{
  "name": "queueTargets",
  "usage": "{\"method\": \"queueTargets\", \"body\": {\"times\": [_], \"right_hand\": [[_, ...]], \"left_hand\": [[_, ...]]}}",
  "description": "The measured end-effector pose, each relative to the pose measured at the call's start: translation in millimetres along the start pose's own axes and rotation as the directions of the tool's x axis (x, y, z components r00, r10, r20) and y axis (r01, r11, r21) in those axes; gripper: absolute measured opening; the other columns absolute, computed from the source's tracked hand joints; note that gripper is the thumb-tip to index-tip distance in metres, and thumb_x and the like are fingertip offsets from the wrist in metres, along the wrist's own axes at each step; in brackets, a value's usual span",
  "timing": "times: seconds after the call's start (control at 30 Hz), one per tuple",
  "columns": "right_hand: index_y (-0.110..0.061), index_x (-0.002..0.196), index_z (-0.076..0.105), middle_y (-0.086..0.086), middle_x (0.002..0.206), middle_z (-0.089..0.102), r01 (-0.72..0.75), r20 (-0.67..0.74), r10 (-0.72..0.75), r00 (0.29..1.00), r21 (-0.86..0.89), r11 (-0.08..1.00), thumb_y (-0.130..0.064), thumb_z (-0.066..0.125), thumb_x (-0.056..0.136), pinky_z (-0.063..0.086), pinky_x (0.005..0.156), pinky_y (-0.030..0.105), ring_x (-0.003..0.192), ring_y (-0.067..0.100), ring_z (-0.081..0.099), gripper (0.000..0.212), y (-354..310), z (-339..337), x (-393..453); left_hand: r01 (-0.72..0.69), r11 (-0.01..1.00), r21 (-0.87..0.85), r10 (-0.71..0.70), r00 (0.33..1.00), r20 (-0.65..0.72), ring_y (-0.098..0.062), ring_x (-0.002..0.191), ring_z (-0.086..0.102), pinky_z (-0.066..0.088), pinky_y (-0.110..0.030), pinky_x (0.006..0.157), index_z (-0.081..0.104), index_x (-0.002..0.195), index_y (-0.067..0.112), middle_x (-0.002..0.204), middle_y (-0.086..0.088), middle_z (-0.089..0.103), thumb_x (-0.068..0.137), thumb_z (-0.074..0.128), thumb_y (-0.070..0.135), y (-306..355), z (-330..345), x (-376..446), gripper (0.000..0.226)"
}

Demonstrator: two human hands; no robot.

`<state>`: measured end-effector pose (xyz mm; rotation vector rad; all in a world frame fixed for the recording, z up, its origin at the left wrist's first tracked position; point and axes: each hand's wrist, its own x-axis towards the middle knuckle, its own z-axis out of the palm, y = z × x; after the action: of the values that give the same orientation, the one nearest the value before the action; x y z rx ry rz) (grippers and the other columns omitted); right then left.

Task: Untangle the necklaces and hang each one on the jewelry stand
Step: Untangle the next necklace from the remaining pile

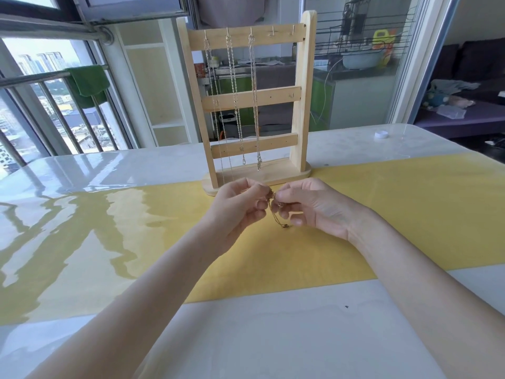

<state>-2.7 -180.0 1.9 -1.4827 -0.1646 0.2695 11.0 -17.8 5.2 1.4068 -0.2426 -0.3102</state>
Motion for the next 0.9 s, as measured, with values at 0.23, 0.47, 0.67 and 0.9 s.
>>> {"method": "queueTargets", "body": {"times": [0.23,0.47,0.67,0.9], "right_hand": [[-0.003,0.08,0.07,0.006,0.073,0.069,0.041,-0.066,-0.041,0.997,0.008,0.999,-0.017,0.071,0.066,0.047,0.055,0.016,0.061,0.01,0.058,0.02,3.1,-5.3,2.2],[-0.003,0.074,0.064,0.005,0.066,0.064,0.059,-0.103,-0.053,0.993,0.054,0.997,0.0,0.058,0.087,0.043,0.05,0.017,0.058,0.011,0.054,0.015,0.3,-6.5,2.3],[-0.004,0.065,0.058,0.004,0.061,0.057,0.037,-0.095,-0.034,0.995,0.028,0.999,0.002,0.052,0.089,0.038,0.049,0.019,0.055,0.011,0.049,0.025,3.2,1.2,3.9],[-0.004,0.073,0.063,0.006,0.067,0.063,0.001,-0.06,0.007,0.998,0.138,0.99,-0.005,0.055,0.09,0.039,0.049,0.019,0.059,0.012,0.052,0.018,3.5,0.4,1.9]], "left_hand": [[-0.223,0.872,0.435,0.233,0.972,0.03,-0.008,0.05,0.049,0.04,-0.031,0.059,0.057,0.076,0.012,0.055,0.008,0.06,0.091,0.059,0.006,-1.5,-3.9,0.7,0.016],[-0.207,0.832,0.515,0.194,0.978,0.08,-0.002,0.044,0.044,0.036,-0.015,0.045,0.058,0.072,0.013,0.057,0.01,0.058,0.088,0.059,0.001,-1.0,-3.3,1.1,0.02],[-0.212,0.709,0.672,0.193,0.976,0.105,-0.003,0.05,0.047,0.042,-0.019,0.054,0.056,0.07,0.019,0.062,0.008,0.058,0.082,0.063,0.005,-6.7,-1.9,5.0,0.02],[-0.187,0.81,0.556,0.258,0.965,-0.051,-0.003,0.057,0.062,0.054,-0.038,0.068,0.056,0.075,0.017,0.072,0.01,0.06,0.087,0.062,0.006,-2.3,-8.7,4.0,0.018]]}}
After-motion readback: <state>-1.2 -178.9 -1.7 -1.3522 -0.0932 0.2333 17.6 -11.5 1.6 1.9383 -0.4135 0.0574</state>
